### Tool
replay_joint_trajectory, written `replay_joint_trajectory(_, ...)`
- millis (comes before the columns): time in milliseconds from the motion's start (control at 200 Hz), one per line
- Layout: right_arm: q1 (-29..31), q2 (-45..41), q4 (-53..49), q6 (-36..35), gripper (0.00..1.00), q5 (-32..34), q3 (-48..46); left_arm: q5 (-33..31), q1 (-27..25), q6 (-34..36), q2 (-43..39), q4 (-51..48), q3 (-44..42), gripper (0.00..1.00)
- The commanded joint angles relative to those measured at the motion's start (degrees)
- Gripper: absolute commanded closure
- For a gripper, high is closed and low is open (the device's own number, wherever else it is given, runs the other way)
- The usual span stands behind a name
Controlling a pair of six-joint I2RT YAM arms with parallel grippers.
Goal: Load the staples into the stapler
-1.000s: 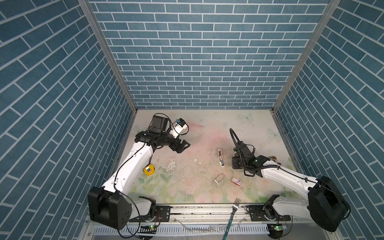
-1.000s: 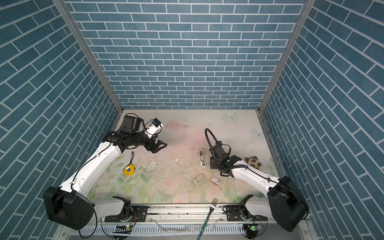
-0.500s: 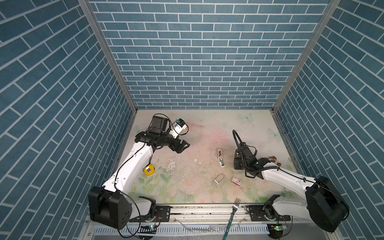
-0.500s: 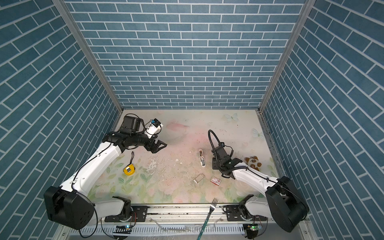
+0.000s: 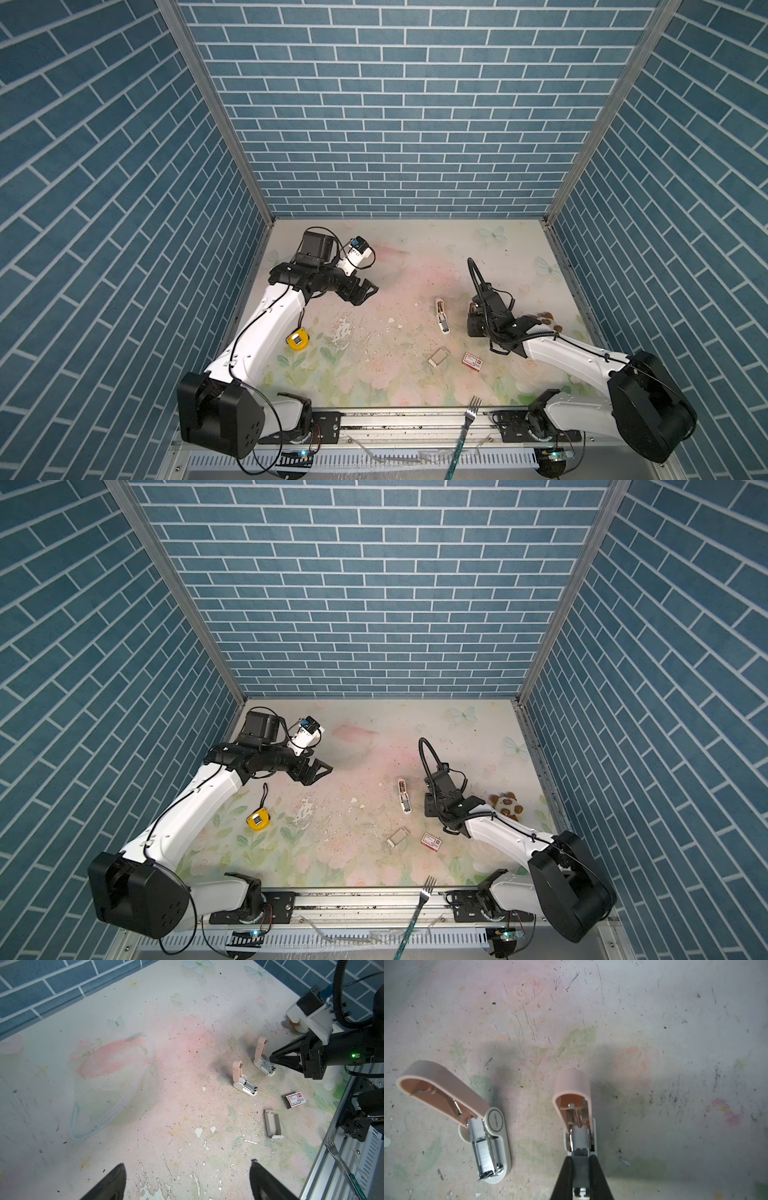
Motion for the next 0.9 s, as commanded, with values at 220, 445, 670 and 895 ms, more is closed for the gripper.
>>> replay_joint_trajectory(220,-0.3,1.2,1.3,-1.6,0.90,-1.0,-1.0,0.7,0.6,-0.6,0.5,0.2,-0.8,0.06)
replay_joint_trajectory(445,-0.4,1.8,1.6,-1.4,0.90,-1.2,-1.5,0.8,0.8,-0.8,0.3,0.3,-1.1,0.06)
replay_joint_trajectory(670,-0.4,1.7,1.4,-1.5,0.90,-1.3,-1.7,0.9,1.0,-0.9,0.2,0.4,-1.1,0.06)
replay_joint_trajectory(895,-0.4,1.4,1.2,-1.6,0.90,-1.0,-1.8,1.1,1.3,-0.9,0.2,0.7,-1.2,0.06)
